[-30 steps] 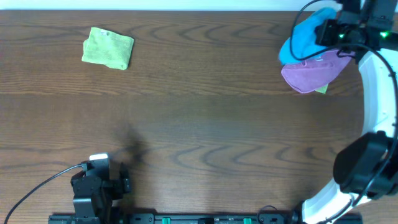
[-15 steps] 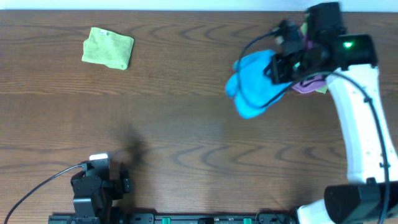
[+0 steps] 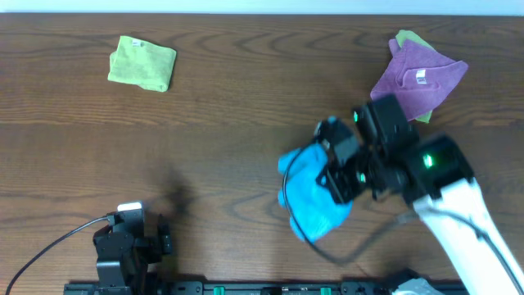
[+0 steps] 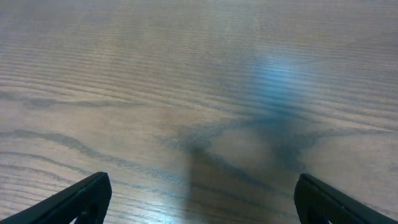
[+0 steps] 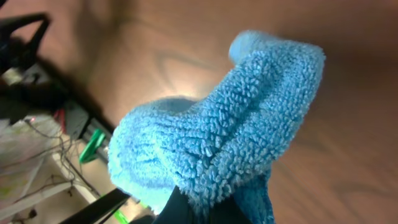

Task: Fold the cloth
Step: 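Lift the blue cloth with the right gripper and pull it toward center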

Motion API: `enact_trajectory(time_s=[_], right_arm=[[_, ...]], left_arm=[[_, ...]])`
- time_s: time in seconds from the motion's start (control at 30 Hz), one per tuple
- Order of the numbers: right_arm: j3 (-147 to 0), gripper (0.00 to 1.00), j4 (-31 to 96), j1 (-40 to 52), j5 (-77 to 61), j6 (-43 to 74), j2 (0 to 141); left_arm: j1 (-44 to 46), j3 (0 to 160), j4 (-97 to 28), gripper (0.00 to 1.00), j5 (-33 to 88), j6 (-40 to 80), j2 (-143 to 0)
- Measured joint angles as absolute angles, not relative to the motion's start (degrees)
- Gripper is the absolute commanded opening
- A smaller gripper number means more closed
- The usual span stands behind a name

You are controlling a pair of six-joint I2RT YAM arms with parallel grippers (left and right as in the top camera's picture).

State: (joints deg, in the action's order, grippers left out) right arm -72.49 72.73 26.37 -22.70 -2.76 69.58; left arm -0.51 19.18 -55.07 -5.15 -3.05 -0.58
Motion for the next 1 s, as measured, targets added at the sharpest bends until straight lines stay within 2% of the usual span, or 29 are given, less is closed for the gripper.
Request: enact_trajectory(time_s=[0.17, 0.37, 0.5, 0.63, 0.67, 0.73, 0.77, 0.83, 1.0], right_arm=[[-67.24, 0.01, 69.54, 35.68, -24.99, 2.70, 63.07], [-62.50, 0.01, 59.77, 44.82, -26.59, 8.75, 63.09], [-60.20, 0.01, 52.82, 45.98, -26.26, 10.72, 66.35], [-59.57, 0.03, 43.72, 43.99, -20.16, 11.79, 72.79], [-59.48, 0.19, 40.84, 42.76, -16.80, 12.47, 74.63], [-59.48, 0.81, 34.96, 39.59, -9.30, 14.44, 77.78], [-59.51, 0.89, 32.34, 37.69, -6.00, 15.25, 78.89], [-59.66, 0.96, 28.64, 33.30, -0.67, 16.53, 80.25], [-63.26, 0.99, 28.16, 23.22, 6.39, 17.41, 80.16]], left_arm=[[-0.51, 19.18, -55.07, 0.95, -5.15, -3.05, -0.58], [-0.51, 19.18, -55.07, 0.95, -5.15, -3.05, -0.58], [-0.51, 19.18, -55.07, 0.95, -5.15, -3.05, -0.58], [-0.51, 19.18, -55.07, 0.95, -5.15, -3.05, -0.58], [-0.51, 19.18, -55.07, 0.95, -5.15, -3.05, -0.58], [-0.51, 19.18, -55.07, 0.95, -5.15, -3.05, -0.58], [-0.51, 19.18, -55.09, 0.95, -5.15, -3.05, -0.58], [-0.51, 19.18, -55.09, 0.95, -5.15, -3.05, -0.58], [-0.51, 19.18, -55.07, 0.95, -5.15, -3.05, -0.58]])
